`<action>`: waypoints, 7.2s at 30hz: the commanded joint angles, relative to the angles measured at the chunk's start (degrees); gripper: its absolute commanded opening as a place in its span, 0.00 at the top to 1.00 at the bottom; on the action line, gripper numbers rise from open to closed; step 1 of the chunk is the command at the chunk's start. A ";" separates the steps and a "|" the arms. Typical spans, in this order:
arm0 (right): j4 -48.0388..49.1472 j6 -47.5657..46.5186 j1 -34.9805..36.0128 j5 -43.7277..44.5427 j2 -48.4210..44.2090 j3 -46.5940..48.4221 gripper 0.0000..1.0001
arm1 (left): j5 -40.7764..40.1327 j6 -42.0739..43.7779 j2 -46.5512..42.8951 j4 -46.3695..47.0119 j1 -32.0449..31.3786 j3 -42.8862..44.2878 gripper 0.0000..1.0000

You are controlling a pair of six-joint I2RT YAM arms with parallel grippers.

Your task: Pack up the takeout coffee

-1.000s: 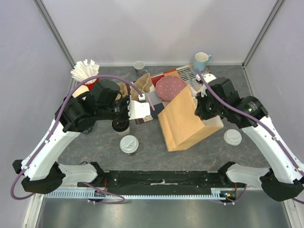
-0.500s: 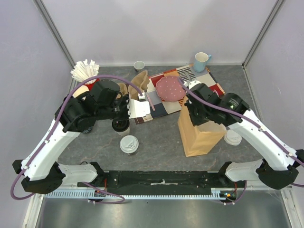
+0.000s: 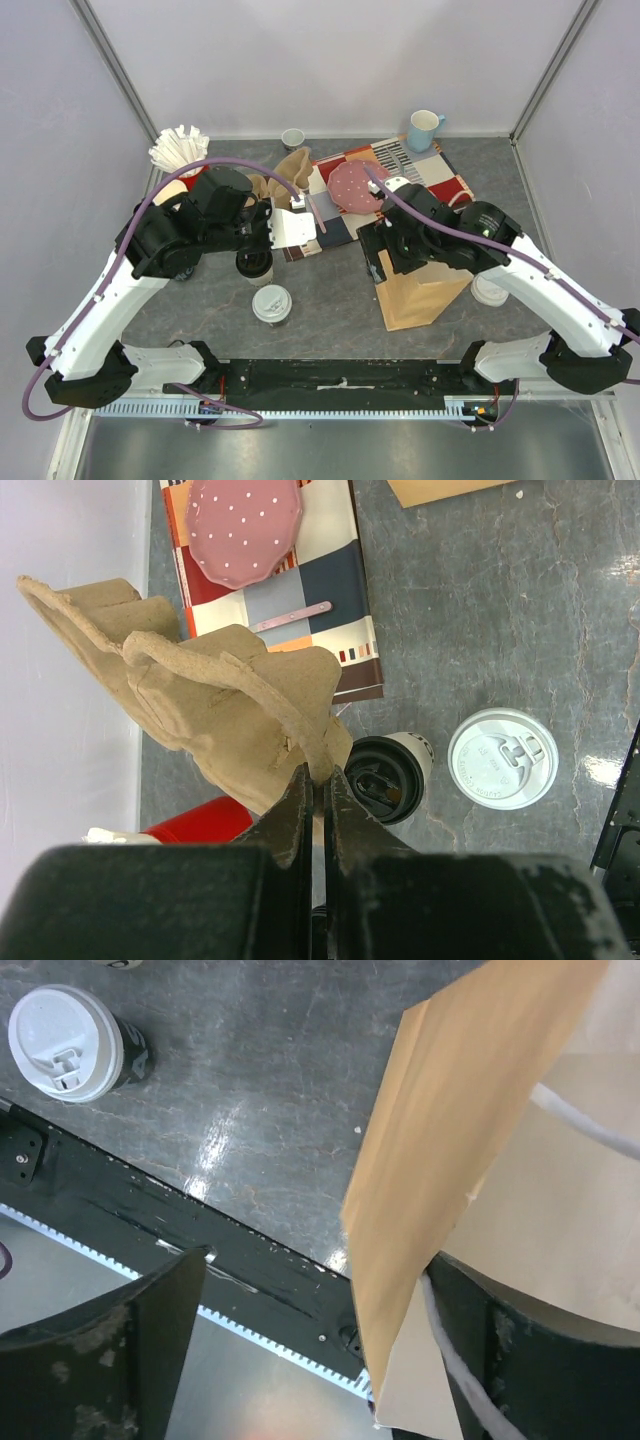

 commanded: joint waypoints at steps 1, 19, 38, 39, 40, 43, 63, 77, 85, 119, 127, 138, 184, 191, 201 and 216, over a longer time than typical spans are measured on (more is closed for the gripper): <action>-0.04 -1.88 0.17 -0.94 1.28 4.85 0.02 | -0.31 -0.55 -1.06 1.77 -0.24 1.82 0.98; 1.88 -3.12 0.34 -0.67 2.07 -2.86 0.02 | -0.22 -0.29 -0.97 1.25 -0.24 2.18 0.98; 1.63 -4.27 -1.41 7.58 1.21 -0.24 1.00 | 0.04 -0.99 -1.50 1.42 -0.33 3.23 0.98; 0.76 -4.18 -1.50 7.85 0.58 0.46 1.00 | -0.04 -0.91 -1.32 1.51 -0.24 3.32 0.98; -0.03 -4.00 -1.50 8.11 0.14 1.33 1.00 | 0.04 -0.90 -1.32 1.51 -0.24 3.40 0.98; -6.61 -2.77 -1.50 11.62 0.40 7.56 1.00 | 0.22 -0.90 -1.06 1.51 -0.33 4.19 0.98; -7.69 -9.36 -1.42 11.20 10.16 5.30 1.00 | -1.63 -2.40 -0.88 1.51 -0.24 3.58 0.98; -6.72 -7.60 -1.42 9.61 9.37 1.43 0.53 | -1.01 -1.87 -0.53 1.95 -0.24 3.67 0.98; -2.85 -7.34 -1.59 8.38 6.29 -0.15 0.31 | -0.66 -1.78 -0.71 2.04 -0.33 3.49 0.98; 7.96 -4.26 -8.18 -1.82 0.14 -9.64 0.02 | 1.27 -1.96 -2.55 2.92 -0.24 3.14 0.98; 6.99 -4.53 -9.67 0.90 0.93 -10.79 0.02 | 1.36 -2.05 -2.03 2.91 -0.33 3.76 0.98; 5.94 -4.52 -10.38 4.25 -2.50 -5.96 0.02 | 1.01 -2.05 -1.59 2.74 -0.24 4.37 0.98; 22.37 -32.12 1.13 -8.59 21.85 33.43 0.27 | -44.25 68.26 -21.71 50.89 -18.00 -47.12 0.98; 22.64 -35.81 3.42 -0.59 25.36 33.50 0.29 | -45.31 66.33 -19.08 52.22 -18.26 -44.85 0.98; 23.86 -42.66 3.42 8.02 31.60 36.85 0.33 | -44.96 68.00 -20.66 53.01 -19.32 -46.43 0.98; 27.65 -46.53 2.98 11.47 32.40 35.71 0.40 | -43.90 66.60 -21.01 51.96 -19.76 -46.61 0.98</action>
